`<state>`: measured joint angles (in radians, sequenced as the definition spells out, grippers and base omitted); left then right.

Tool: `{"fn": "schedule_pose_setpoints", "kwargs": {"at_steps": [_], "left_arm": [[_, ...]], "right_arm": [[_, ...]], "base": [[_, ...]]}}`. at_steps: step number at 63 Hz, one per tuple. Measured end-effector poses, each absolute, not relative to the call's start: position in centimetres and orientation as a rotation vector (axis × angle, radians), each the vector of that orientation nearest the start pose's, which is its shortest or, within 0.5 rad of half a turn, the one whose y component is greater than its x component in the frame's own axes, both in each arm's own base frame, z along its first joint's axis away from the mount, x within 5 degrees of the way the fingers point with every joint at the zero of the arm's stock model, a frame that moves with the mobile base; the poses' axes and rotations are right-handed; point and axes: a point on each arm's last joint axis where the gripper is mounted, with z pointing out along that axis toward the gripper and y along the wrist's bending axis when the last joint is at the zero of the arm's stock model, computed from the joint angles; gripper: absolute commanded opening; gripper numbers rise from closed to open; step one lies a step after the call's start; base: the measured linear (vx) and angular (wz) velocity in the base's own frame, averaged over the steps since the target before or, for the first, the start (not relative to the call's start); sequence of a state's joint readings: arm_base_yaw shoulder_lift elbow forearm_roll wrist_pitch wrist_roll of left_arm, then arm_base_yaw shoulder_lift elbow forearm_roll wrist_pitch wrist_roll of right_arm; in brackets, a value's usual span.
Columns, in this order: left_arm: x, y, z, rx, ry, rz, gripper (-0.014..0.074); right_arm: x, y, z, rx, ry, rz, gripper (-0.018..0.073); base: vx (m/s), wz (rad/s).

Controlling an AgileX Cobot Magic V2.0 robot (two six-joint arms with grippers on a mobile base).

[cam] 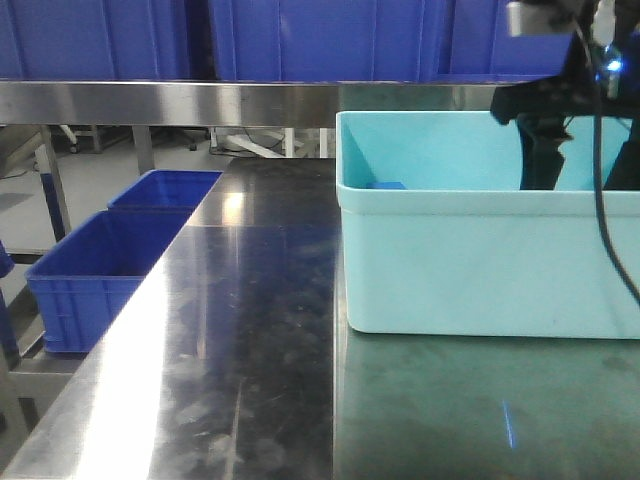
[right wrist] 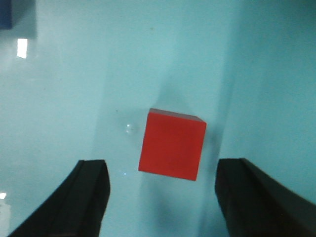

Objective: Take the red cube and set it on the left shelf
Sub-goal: 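Lower the right gripper over the red cube in the cyan tub and close, then lift the red cube out of the tub with the right gripper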

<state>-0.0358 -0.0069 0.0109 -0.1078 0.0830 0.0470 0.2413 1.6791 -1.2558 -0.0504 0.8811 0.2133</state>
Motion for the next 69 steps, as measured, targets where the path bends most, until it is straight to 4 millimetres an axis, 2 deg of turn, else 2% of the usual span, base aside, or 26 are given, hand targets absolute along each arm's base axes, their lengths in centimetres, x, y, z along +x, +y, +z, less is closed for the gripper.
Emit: {"fn": "schedule_pose_setpoints", "kwargs": {"at_steps": [21,26,41,49,59,69], "left_arm": [[5.6,-0.3,20.2,-0.012,1.571,-0.083,0.0102],[5.6,-0.3,20.2,-0.012,1.571,-0.083,0.0102],[5.6,-0.3,20.2,-0.012,1.571,-0.083,0.0102],[5.6,-0.3,20.2,-0.012,1.571,-0.083,0.0102],[5.6,-0.3,20.2,-0.012,1.571,-0.083,0.0102],[5.6,-0.3,20.2,-0.012,1.571,-0.083,0.0102]], "right_arm": [[35.3,8.3,21.2,-0.082,2.849,0.024,0.0538],[35.4,8.3,21.1,-0.085,2.845,0.022,0.0456],[35.4,8.3,21.1,-0.088,2.839,0.019,0.0126],[35.4,8.3,21.1,-0.088,2.839,0.019,0.0069],[34.9,8.1,22.9,-0.085,2.79,0.034,0.007],[33.5,7.8,27.0,-0.081,2.676,0.065,0.007]], "base": [[0.0,0.0],[0.0,0.0],[0.0,0.0],[0.0,0.0],[0.0,0.0],[0.0,0.0]]}}
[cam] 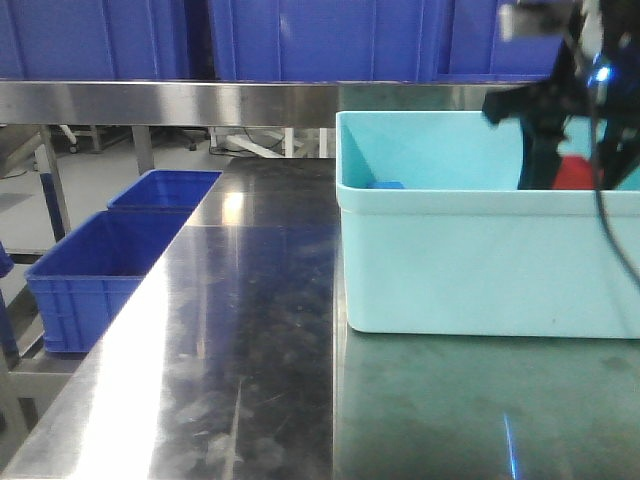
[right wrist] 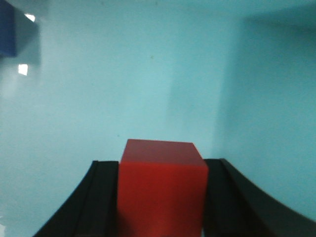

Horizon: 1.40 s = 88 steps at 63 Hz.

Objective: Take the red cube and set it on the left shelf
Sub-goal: 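Lift the red cube out of the tub with the right gripper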

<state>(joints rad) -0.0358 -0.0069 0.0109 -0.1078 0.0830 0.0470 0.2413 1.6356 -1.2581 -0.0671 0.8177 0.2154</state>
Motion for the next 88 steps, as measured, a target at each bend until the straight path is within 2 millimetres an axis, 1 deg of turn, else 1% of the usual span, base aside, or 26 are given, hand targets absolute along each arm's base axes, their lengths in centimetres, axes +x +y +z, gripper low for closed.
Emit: {"fn": "schedule_pose_setpoints", "kwargs": {"at_steps": [10,13,18,19,23,26,27,37,38,45,47,57,65,74,81,88], "left_arm": [[5.6,-0.3,20.2,-0.012,1.571,-0.083,0.0102],[5.6,-0.3,20.2,-0.012,1.571,-0.083,0.0102],[5.6,-0.3,20.2,-0.012,1.571,-0.083,0.0102],[5.6,-0.3,20.2,-0.012,1.571,-0.083,0.0102],[5.6,-0.3,20.2,-0.012,1.571,-0.083,0.0102],[5.6,-0.3,20.2,-0.012,1.571,-0.083,0.0102],[5.6,-0.3,20.2,-0.012,1.571,-0.083,0.0102],[5.6,-0.3,20.2,-0.012,1.571,-0.083,0.0102],[5.6,-0.3,20.2,-0.012,1.571,-0.083,0.0102],[5.6,-0.3,20.2,-0.012,1.571,-0.083,0.0102],[5.6,-0.3,20.2,-0.012,1.571,-0.083,0.0102],[5.6,-0.3,20.2,-0.012,1.571,-0.083,0.0102],[5.6,-0.3,20.2,-0.012,1.571,-0.083,0.0102],[5.6,-0.3,20.2,-0.012,1.571,-0.083,0.0102],[5.6,-0.3,20.2,-0.012,1.571,-0.083,0.0102],[5.6,-0.3,20.2,-0.012,1.571,-0.083,0.0102]], "right_arm": [[31.3,7.2,31.6,-0.106,2.53,0.091,0.007],[30.3,7.0,32.9,-0.107,2.477,0.103,0.007],[28.5,6.6,34.0,-0.109,2.407,0.116,0.007],[27.9,6.4,34.5,-0.108,2.385,0.121,0.007],[25.8,5.9,34.9,-0.111,2.329,0.13,0.007],[24.2,5.5,34.8,-0.12,2.294,0.129,0.007],[23.7,5.4,34.5,-0.124,2.293,0.126,0.007],[18.6,4.0,33.4,-0.186,2.168,0.091,0.007],[18.2,3.9,33.0,-0.19,2.167,0.086,0.007],[15.2,3.1,32.1,-0.204,2.084,0.075,0.007],[14.4,2.9,31.6,-0.206,2.075,0.072,0.007],[11.1,2.0,30.2,-0.204,1.993,0.073,0.007],[9.0,1.5,29.4,-0.195,1.927,0.082,0.007],[7.1,1.0,29.1,-0.184,1.839,0.09,0.007],[6.1,0.8,29.1,-0.178,1.789,0.094,0.007],[5.8,0.7,29.2,-0.175,1.769,0.096,0.007]], "base": [[0.0,0.0],[0.0,0.0],[0.0,0.0],[0.0,0.0],[0.0,0.0],[0.0,0.0],[0.0,0.0],[0.0,0.0],[0.0,0.0],[0.0,0.0],[0.0,0.0],[0.0,0.0],[0.0,0.0],[0.0,0.0],[0.0,0.0],[0.0,0.0]]}}
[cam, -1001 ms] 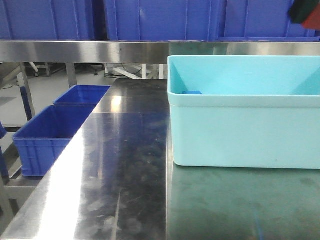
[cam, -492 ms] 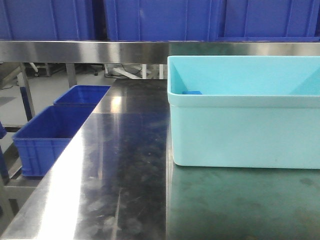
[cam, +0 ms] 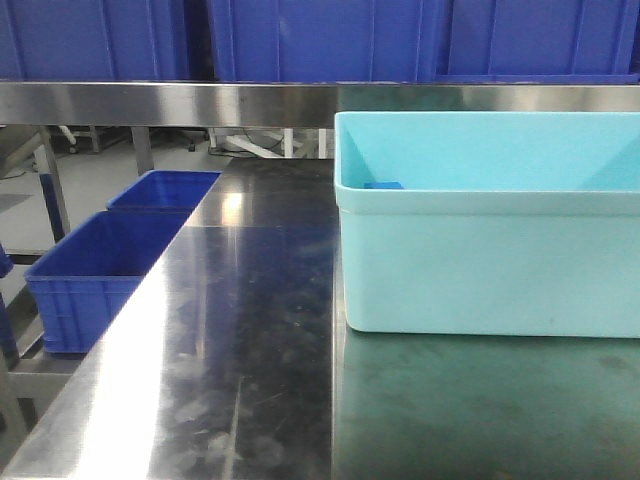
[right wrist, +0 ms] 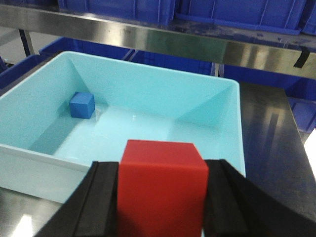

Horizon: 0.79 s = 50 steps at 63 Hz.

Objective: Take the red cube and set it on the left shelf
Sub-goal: 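Lift the red cube out of the tub with the right gripper, then drive the base away from the table toward the blue-bin shelf rack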

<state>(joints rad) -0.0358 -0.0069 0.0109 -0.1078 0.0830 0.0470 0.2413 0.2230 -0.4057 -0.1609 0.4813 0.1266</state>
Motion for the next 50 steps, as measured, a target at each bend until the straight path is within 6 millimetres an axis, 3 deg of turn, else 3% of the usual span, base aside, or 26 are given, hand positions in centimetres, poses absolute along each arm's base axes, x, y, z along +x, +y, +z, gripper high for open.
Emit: {"fn": "schedule_pose_setpoints", "kwargs": {"at_steps": [30,50], "left_arm": [[5.63,-0.28,20.24,-0.012,1.571,-0.083,0.0102],[5.63,-0.28,20.24,-0.012,1.571,-0.083,0.0102]], "right_arm": [[5.73,0.71,29.25,-0.175,1.768,0.095,0.007],[5.69,0.7,29.25,-0.175,1.767,0.095,0.007]], "base": [[0.0,0.0],[-0.05,0.27]]}}
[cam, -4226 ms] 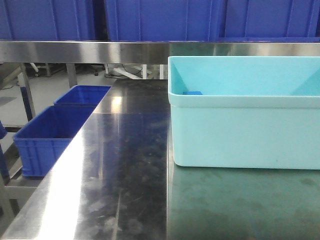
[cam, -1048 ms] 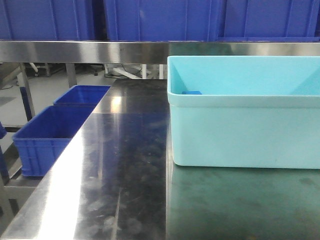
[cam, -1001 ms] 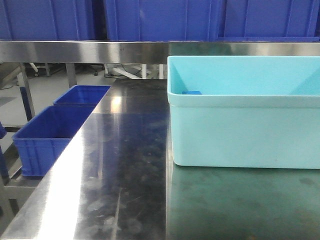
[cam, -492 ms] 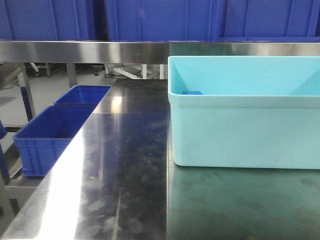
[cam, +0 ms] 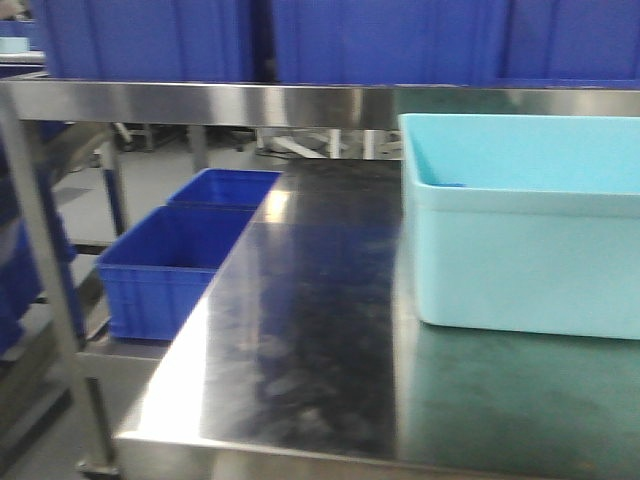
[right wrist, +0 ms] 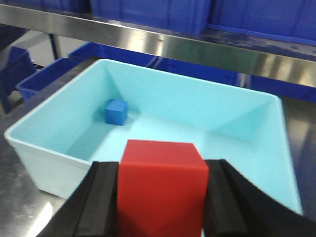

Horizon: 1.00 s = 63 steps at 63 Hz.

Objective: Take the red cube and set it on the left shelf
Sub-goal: 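Drive the base away from the table toward the blue-bin shelf rack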

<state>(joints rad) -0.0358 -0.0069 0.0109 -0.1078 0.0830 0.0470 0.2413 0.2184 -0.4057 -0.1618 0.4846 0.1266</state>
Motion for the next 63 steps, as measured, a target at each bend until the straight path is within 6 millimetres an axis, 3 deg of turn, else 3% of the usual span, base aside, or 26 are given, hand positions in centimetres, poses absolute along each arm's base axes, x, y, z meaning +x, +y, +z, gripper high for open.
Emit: {"fn": "schedule_pose_setpoints", "kwargs": {"at_steps": [24,63], "left_arm": [[5.63,-0.28,20.24,-0.012,1.571,-0.083,0.0102],[5.63,-0.28,20.24,-0.012,1.571,-0.083,0.0102]], "right_arm": [[5.69,0.7,29.25,-0.175,1.767,0.095,0.007],[5.69,0.7,29.25,-0.175,1.767,0.095,0.007]], "base": [[-0.09,0.65],[-0.15,0.86]]}}
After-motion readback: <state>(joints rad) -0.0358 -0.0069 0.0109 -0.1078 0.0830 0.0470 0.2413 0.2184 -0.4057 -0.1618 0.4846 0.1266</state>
